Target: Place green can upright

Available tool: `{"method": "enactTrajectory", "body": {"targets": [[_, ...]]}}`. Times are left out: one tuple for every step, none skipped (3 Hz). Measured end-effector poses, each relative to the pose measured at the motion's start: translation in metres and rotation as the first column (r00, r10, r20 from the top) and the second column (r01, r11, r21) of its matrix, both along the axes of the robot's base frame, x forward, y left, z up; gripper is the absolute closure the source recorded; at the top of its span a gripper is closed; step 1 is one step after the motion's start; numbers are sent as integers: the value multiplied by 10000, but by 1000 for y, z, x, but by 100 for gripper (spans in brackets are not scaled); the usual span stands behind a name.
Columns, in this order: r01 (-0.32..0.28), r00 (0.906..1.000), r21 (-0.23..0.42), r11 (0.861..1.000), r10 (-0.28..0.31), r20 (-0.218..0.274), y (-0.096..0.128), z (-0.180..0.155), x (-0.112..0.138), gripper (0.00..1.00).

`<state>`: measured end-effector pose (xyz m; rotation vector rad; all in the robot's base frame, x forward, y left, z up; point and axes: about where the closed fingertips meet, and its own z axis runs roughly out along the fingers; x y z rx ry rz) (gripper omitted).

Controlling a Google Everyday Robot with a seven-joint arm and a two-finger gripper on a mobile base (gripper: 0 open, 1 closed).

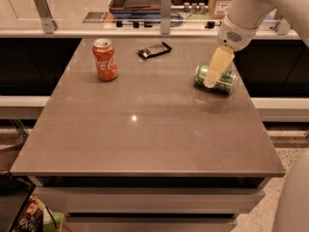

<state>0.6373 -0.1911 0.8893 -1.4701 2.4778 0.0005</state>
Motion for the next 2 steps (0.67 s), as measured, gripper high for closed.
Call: {"method": "enactTrajectory", "body": {"targets": [[69, 9990, 45, 10000, -67, -432, -4, -10, 0, 0], [137, 9972, 84, 9999, -130, -735, -5, -19, 0, 0]]}}
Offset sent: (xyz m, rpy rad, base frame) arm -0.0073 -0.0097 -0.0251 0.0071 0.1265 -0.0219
